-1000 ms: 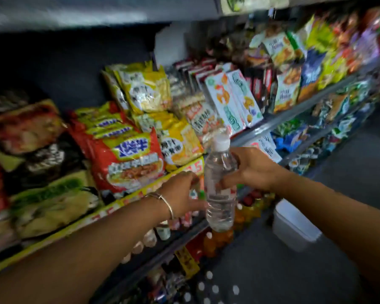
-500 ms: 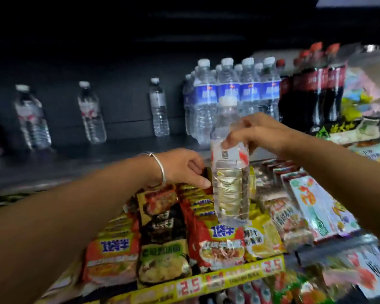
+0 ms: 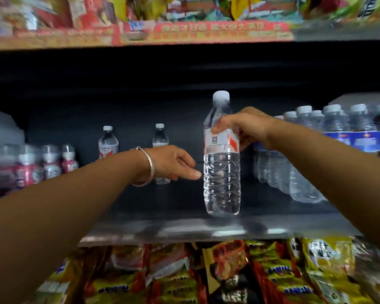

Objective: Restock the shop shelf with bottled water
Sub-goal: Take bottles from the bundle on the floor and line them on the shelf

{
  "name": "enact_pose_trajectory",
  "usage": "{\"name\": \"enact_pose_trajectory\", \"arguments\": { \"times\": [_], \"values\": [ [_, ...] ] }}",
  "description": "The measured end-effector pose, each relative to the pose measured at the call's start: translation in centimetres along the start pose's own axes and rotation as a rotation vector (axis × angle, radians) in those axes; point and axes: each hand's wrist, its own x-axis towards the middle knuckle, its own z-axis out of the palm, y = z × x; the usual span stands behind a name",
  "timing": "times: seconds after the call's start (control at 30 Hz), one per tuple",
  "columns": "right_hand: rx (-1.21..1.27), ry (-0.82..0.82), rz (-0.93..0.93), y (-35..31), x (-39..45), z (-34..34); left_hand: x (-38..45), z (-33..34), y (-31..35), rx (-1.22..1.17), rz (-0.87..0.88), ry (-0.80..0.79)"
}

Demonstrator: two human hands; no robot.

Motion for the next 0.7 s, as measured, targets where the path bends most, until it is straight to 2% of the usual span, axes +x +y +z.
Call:
{"name": "enact_pose_trajectory", "arguments": {
  "times": [0.2, 0.43, 0.57, 0.7],
  "values": [
    [0.0, 0.032, 0.011, -1.5, 7.5, 7.1, 3.1, -4.4, -7.2, -0.022, 0.0, -0.003],
    [-0.03, 0.088, 0.024, -1.7, 14.2, 15.1, 6.2, -5.9, -13.6, -0.136, 0.056, 0.048],
    [-0.062, 0.098, 0.044, -1.4, 17.0, 18.6, 8.4, -6.2, -17.1, -0.064, 0.042, 0.186],
    [-0.138, 0.101, 0.035, -0.9, 18.9, 21.1, 9.6, -6.4, -19.5, -0.11, -0.03, 0.284]
  ]
}}
